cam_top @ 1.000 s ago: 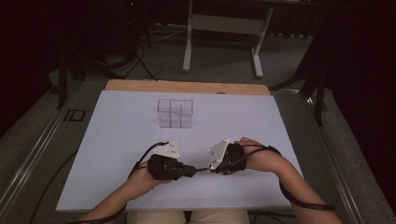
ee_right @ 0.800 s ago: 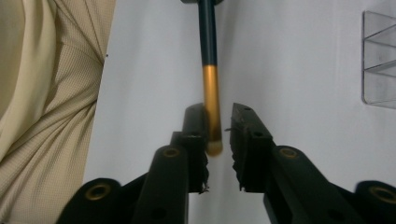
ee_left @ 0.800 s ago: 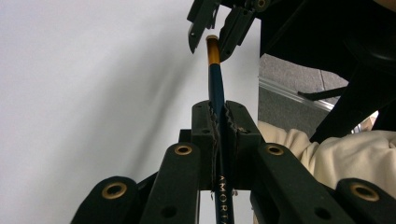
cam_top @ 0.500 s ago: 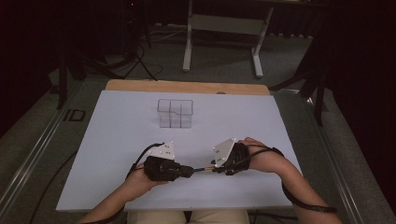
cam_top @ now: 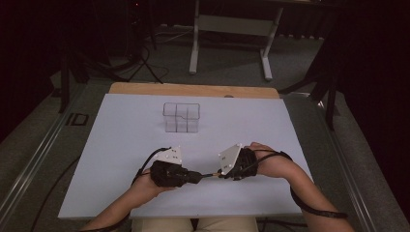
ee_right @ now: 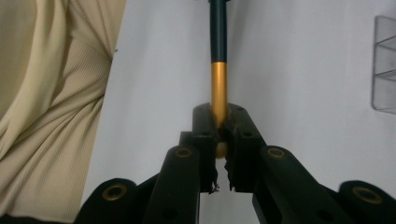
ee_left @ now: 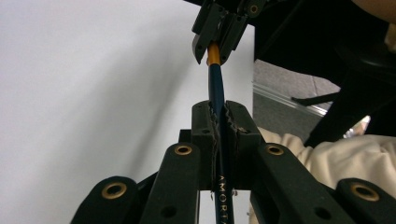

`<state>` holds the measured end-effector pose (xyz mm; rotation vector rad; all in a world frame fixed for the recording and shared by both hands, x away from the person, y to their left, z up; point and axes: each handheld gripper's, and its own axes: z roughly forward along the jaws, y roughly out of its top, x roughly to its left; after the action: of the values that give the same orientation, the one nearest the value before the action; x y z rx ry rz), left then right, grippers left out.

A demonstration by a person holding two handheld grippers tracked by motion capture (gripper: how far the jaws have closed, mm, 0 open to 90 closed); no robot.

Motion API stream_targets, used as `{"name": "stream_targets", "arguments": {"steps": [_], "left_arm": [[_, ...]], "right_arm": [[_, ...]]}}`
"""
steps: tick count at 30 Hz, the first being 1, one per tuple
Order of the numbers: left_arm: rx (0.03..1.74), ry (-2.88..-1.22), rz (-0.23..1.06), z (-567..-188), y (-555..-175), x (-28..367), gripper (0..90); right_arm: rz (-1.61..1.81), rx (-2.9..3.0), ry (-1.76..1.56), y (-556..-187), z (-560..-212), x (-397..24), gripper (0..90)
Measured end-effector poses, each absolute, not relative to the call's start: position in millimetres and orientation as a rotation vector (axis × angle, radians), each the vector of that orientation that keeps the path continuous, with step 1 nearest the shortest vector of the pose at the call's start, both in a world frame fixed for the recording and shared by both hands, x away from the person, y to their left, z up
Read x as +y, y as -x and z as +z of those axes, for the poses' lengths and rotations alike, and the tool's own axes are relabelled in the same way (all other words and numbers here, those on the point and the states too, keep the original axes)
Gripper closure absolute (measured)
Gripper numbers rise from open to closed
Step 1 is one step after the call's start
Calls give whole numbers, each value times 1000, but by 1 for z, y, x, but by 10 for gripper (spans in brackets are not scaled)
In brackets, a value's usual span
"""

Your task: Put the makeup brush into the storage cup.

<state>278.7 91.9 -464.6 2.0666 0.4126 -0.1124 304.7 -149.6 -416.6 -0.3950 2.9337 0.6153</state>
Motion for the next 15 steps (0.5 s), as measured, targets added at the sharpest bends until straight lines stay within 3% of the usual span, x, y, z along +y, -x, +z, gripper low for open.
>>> {"name": "stream_targets", "arguments": {"steps": [5,15], "left_arm": [[412,-2091,-113,-463,-280,89,832],[423,-2145,-121,-457,-285,81,702]], "right_arm": [[574,2947,409,-304,-417,-148,841],[566,2950,413,-304,-415,-147,844]]}}
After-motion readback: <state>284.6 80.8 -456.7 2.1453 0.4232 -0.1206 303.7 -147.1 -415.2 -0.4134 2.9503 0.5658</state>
